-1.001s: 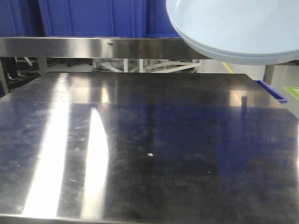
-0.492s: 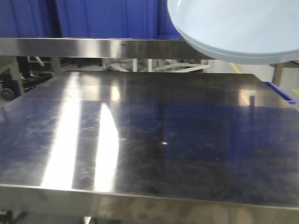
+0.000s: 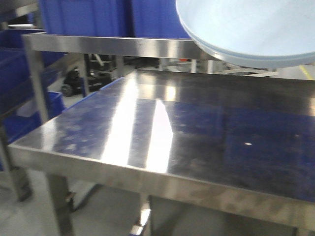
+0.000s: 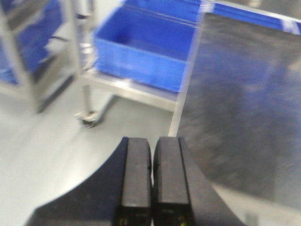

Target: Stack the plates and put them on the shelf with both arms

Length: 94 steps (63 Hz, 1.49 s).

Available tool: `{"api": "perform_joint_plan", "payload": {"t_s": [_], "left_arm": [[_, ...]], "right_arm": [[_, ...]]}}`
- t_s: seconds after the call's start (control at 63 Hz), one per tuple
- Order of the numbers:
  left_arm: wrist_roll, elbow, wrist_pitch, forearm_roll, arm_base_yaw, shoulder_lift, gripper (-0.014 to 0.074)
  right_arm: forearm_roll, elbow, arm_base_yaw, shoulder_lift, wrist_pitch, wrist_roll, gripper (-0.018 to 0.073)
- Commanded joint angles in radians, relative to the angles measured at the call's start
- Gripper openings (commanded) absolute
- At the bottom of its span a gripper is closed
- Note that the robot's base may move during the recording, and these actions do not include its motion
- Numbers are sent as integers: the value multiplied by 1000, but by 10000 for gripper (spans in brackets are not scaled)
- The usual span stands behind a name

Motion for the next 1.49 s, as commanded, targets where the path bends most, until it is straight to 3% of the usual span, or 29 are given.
{"api": "perform_joint_plan", "payload": {"t_s": [0.0, 1.477], "left_arm": [[-7, -27, -81, -2, 0, -1, 91], [-7, -27, -81, -2, 0, -1, 91]], "right_arm": [[3, -31, -7, -13, -97, -6, 48], [3, -31, -7, -13, -97, -6, 48]]}}
